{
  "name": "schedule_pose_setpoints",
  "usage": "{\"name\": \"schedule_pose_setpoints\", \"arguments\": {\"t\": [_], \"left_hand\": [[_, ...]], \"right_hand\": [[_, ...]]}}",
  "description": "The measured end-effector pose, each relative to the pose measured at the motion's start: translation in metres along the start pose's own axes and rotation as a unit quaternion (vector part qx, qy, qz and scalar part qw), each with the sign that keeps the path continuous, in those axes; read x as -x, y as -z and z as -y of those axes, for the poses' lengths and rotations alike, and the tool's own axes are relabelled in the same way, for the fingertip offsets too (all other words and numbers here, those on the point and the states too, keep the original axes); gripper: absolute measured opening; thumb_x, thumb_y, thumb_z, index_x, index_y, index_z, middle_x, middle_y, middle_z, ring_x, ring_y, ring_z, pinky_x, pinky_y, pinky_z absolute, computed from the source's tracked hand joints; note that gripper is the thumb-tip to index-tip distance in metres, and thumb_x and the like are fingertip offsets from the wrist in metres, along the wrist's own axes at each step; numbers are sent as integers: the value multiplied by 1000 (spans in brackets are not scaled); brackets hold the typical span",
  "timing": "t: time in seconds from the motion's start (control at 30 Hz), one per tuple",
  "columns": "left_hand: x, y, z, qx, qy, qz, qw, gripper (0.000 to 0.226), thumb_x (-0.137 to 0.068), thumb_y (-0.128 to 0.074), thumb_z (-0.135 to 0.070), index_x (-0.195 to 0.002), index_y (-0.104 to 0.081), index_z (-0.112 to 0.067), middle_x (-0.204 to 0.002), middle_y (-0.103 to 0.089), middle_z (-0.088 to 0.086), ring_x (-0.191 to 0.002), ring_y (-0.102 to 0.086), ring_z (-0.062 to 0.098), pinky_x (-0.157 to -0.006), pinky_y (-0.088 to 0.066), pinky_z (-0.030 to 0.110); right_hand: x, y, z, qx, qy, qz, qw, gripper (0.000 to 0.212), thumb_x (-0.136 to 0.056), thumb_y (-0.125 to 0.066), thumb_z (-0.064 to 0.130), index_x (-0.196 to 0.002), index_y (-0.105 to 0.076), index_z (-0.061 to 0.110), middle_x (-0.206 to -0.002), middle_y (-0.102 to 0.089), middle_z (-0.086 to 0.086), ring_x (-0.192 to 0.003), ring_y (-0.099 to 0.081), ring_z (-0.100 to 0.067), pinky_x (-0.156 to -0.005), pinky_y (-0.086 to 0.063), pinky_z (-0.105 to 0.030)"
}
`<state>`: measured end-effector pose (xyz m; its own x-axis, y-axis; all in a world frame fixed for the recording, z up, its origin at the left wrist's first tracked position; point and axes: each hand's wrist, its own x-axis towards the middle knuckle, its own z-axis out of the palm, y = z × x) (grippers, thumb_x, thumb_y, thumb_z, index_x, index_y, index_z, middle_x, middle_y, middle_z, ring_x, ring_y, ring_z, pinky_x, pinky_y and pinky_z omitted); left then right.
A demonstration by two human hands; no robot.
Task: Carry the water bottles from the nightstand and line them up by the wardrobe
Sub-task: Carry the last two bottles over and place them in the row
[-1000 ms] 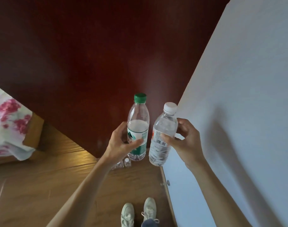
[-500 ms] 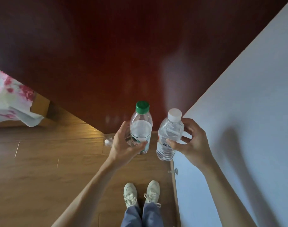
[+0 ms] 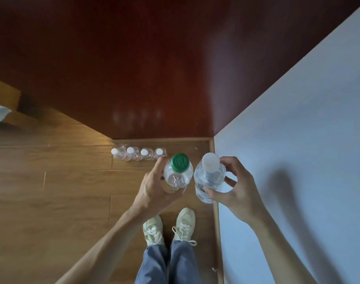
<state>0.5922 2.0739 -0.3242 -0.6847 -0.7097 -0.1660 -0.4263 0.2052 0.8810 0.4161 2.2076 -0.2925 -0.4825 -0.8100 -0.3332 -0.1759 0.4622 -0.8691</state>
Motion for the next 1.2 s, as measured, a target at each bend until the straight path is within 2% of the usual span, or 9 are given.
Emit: {"name": "schedule_pose_setpoints", "arguments": {"t": [0.1,0.2,0.3,0.43,0.63,0.83,1.07,1.13,1.2], "left_hand": [[2,-20,36,-1,24,11,1000,56,-65,-84,-16,-112,-53,-16,-93,-69,-11,-79,-68,11,-70,-58,38],[2,-39,67,4,32,17,999,56,-65,-81,-21,-113,-52,-15,-95,-67,-11,-80,-68,14,-70,-57,42],[-1,-57,96,14,38,20,999,57,-64,-78,-25,-114,-52,-14,-95,-68,-6,-81,-67,17,-71,-57,46],[-10,-80,132,21,48,8,999,58,-64,-82,-16,-114,-53,-12,-94,-68,-2,-81,-66,16,-71,-58,40],[-28,-110,192,7,63,-15,998,61,-66,-86,-13,-117,-52,-15,-95,-70,-7,-82,-68,12,-73,-59,33],[-54,-140,250,-5,87,-50,995,58,-67,-85,-15,-114,-52,-18,-88,-64,-20,-84,-63,-1,-66,-49,8],[-86,-174,309,17,104,-72,992,59,-67,-86,-16,-114,-51,-20,-91,-63,-20,-86,-60,-7,-69,-46,5],[-95,-183,323,18,106,-82,991,59,-66,-87,-18,-113,-50,-23,-91,-62,-19,-85,-59,-8,-71,-44,5],[-103,-194,336,16,105,-89,990,58,-66,-86,-21,-110,-48,-27,-93,-64,-12,-86,-62,1,-77,-50,19]], "right_hand": [[-5,-16,-33,-5,-9,-14,1000,66,-57,-89,23,-112,-53,22,-106,-60,33,-103,-59,6,-79,-48,-5],[-12,-32,-68,-8,-15,-32,999,66,-59,-89,16,-113,-52,21,-105,-61,34,-102,-60,5,-79,-48,-6],[-21,-47,-96,0,-12,-47,999,64,-58,-84,22,-111,-49,26,-104,-59,33,-101,-60,2,-81,-50,-9],[-38,-67,-131,12,-15,-53,998,65,-56,-83,29,-111,-47,30,-107,-60,27,-101,-60,3,-82,-51,-13],[-72,-96,-188,30,-25,-65,997,68,-55,-78,44,-113,-47,26,-114,-61,5,-107,-61,-14,-89,-58,-44],[-113,-125,-246,58,-20,-78,995,68,-58,-84,35,-115,-48,23,-112,-65,5,-105,-64,-14,-87,-58,-40],[-158,-147,-306,60,-27,-93,993,68,-58,-83,36,-114,-47,23,-109,-64,7,-103,-62,-16,-89,-55,-43],[-170,-151,-320,68,-28,-102,992,67,-58,-84,35,-113,-47,23,-106,-63,12,-100,-61,-11,-86,-55,-38],[-181,-154,-333,61,-30,-112,991,66,-59,-86,30,-111,-47,22,-102,-61,18,-97,-60,-4,-83,-53,-26]]}}
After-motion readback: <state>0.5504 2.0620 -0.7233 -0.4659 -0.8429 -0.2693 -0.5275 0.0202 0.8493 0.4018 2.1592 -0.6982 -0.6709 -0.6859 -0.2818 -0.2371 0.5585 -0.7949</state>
